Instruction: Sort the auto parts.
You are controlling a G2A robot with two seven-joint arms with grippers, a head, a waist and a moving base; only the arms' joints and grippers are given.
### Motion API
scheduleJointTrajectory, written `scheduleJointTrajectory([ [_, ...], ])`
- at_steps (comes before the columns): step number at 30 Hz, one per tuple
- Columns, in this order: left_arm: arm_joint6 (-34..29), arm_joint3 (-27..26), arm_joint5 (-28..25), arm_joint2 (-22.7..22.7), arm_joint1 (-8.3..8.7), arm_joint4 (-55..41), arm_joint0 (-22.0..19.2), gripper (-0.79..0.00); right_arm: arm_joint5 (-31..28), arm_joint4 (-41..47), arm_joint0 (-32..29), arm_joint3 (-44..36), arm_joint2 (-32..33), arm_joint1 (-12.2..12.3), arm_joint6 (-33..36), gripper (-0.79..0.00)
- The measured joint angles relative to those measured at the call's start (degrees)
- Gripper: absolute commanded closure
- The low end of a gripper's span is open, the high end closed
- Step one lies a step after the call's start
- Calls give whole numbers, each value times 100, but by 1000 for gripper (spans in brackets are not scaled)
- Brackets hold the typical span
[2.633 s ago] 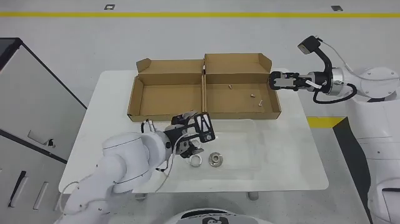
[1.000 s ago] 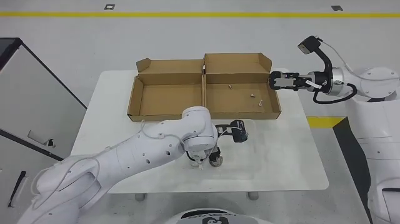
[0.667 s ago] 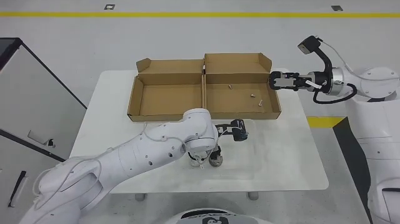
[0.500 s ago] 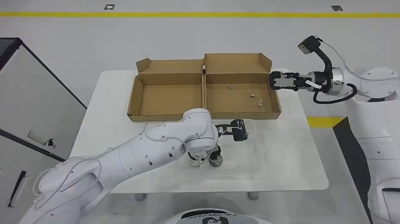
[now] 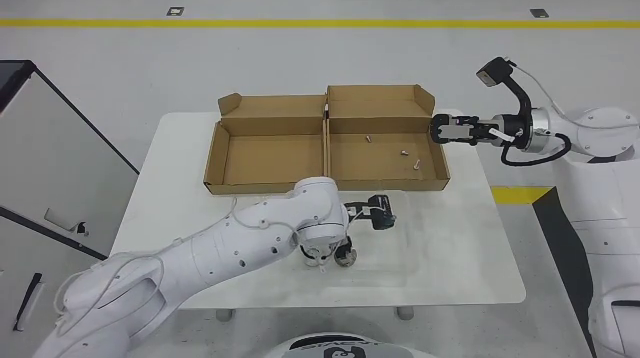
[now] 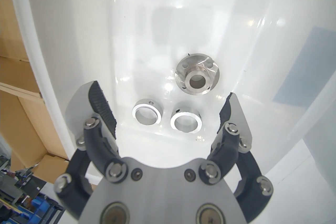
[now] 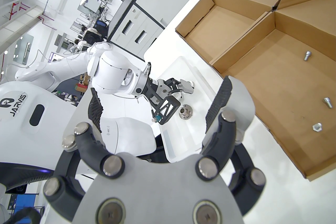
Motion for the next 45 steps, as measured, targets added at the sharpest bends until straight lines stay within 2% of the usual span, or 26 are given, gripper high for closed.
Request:
scheduleJointTrajectory([
  [8,-342,122,172,187,-204,-58,-72,-785,0,0,0,0,0,0,0,-785],
  [11,-373,194,176,244,-273,-69,-81,-610,0,0,0,0,0,0,0,-785],
  [13,-395,232,177,276,-312,-41,-89,-557,0,0,0,0,0,0,0,-785],
  [14,-406,236,179,288,-327,-30,-90,-480,0,0,0,0,0,0,0,-785],
  [17,-460,232,182,321,-369,0,-89,-385,0,0,0,0,0,0,0,-785],
  [23,-520,272,159,329,-424,0,-70,-357,0,0,0,0,0,0,0,-785],
  [37,-719,316,-12,307,-488,-127,-22,-369,0,0,0,0,0,0,0,-785],
  [45,-619,489,-165,316,-539,-184,8,-366,0,0,0,0,0,0,0,-785],
])
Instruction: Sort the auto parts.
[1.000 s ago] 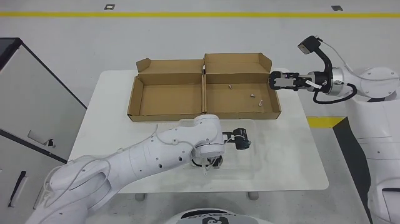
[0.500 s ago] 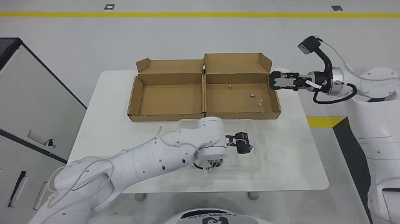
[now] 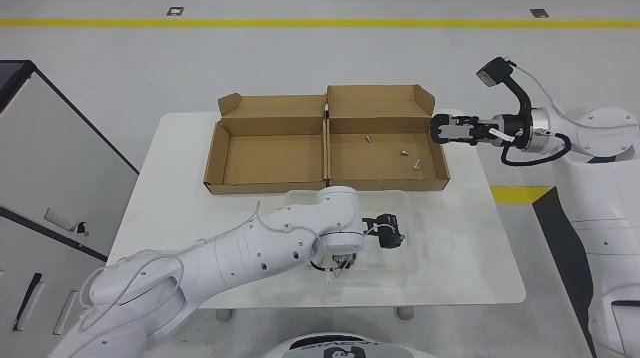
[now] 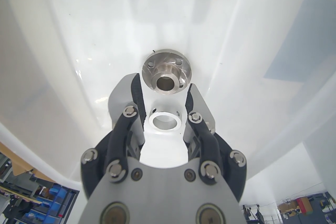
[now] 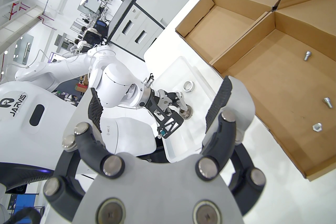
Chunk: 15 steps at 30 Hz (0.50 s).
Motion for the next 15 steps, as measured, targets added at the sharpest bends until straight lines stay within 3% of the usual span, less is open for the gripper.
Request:
scheduleJointTrajectory([
  [15,41,251,-67,73,-129,-7,16,-336,0,0,0,0,0,0,0,-785],
])
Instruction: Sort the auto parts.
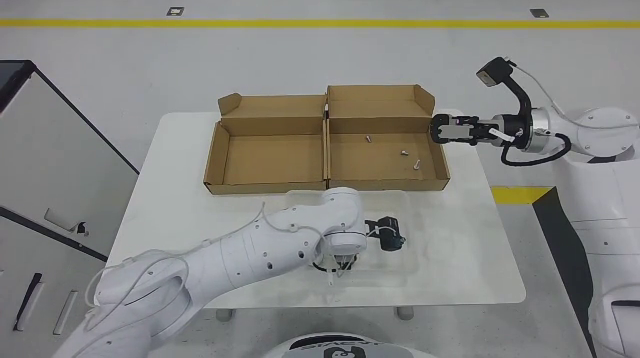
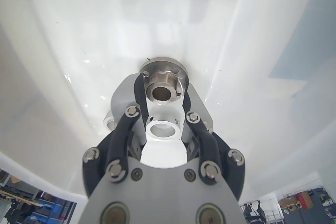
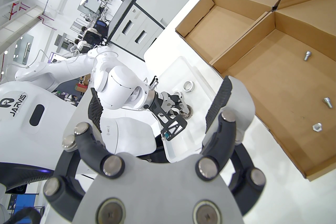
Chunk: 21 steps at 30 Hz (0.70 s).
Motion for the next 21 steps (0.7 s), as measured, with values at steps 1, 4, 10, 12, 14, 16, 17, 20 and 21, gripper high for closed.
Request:
scheduleJointTrajectory([
  [1,-1,1,2,1,-4,3,4,-336,0,0,0,0,0,0,0,-785],
  [4,0,14,0,9,-14,15,16,-326,0,0,0,0,0,0,0,-785],
  [10,28,99,-28,20,-43,17,26,-46,0,0,0,0,0,0,0,-785],
  [12,35,124,-33,21,-57,12,28,0,0,0,0,0,0,0,0,-785],
  [14,38,139,-28,17,-67,9,28,0,0,0,0,0,0,0,0,-785],
  [16,51,149,-11,7,-76,20,28,0,0,0,0,0,0,0,0,-785],
  [17,56,146,-8,1,-78,25,28,0,0,0,0,0,0,0,0,-785],
  [20,51,93,-1,-38,-75,22,27,0,0,0,0,0,0,0,0,-785],
  [21,32,57,3,-60,-68,14,27,0,0,0,0,0,0,0,0,-785],
])
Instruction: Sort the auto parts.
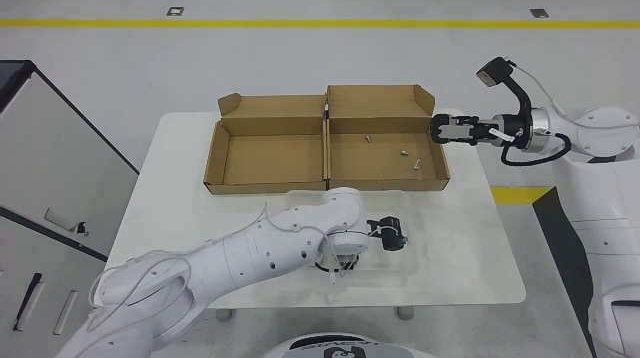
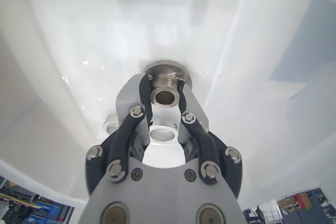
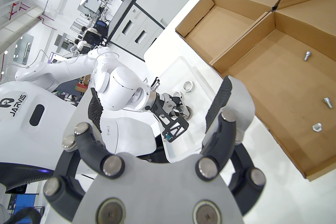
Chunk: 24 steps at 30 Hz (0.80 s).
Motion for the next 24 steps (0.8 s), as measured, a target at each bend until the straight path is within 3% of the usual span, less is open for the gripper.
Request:
scheduleJointTrajectory([
  [13,-111,-551,76,-241,220,-202,-91,0,0,0,0,0,0,0,0,-785],
  [24,-197,-1611,161,-664,709,-629,-247,0,0,0,0,0,0,0,0,-785],
])
